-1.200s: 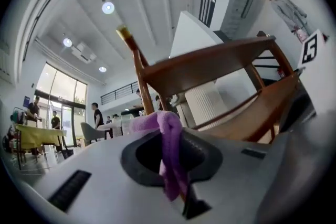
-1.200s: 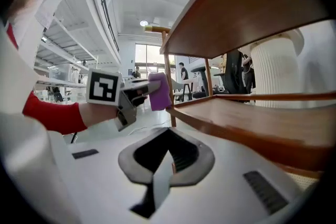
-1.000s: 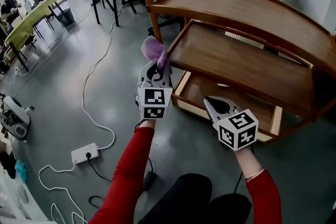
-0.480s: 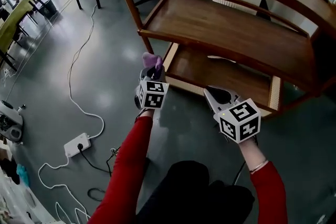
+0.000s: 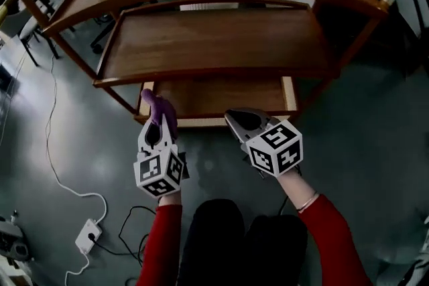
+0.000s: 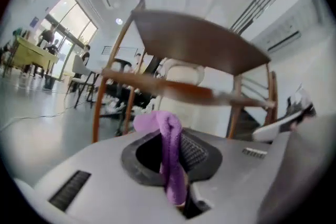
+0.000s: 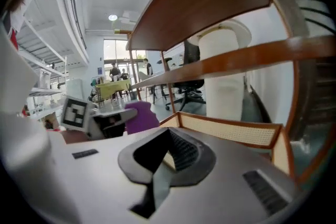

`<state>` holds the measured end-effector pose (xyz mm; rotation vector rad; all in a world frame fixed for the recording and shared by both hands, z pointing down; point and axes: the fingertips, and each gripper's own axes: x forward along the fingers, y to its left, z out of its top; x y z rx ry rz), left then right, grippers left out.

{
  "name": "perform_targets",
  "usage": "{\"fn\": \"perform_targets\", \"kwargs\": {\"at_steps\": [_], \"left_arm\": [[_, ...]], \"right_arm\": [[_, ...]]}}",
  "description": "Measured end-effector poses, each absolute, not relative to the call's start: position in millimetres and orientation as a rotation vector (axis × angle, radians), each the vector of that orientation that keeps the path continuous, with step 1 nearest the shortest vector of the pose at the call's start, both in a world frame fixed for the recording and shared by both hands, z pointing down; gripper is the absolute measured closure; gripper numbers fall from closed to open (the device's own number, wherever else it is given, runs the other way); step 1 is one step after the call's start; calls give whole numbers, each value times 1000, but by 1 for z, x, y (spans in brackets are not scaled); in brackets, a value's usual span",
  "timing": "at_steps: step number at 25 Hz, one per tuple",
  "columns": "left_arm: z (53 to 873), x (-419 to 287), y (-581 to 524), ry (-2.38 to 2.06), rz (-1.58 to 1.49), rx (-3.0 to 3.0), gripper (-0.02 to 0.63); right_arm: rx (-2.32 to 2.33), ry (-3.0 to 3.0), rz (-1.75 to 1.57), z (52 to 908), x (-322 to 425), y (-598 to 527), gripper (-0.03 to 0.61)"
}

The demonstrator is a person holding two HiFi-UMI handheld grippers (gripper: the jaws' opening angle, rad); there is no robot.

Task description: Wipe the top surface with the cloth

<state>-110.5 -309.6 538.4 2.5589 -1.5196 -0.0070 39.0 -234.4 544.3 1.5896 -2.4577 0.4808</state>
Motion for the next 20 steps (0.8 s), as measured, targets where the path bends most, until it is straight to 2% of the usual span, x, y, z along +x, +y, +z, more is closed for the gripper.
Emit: {"fn": "perform_targets", "kwargs": {"at_steps": [4, 10, 16, 20], "left_arm": [[392, 16, -218, -1218, -482, 2896, 565], [236, 136, -138, -918, -921, 3107, 565], [178, 215, -102, -807, -1005, 3386, 565], [184, 248, -94, -742, -883, 3485, 565]], "right_arm": [[1893, -2326, 475, 509, 127, -187, 574], [2285, -2079, 403, 449, 233, -101, 574], [2423, -1990, 322, 419, 262, -63, 574], [2433, -1982, 299, 412, 267, -58, 574]]}}
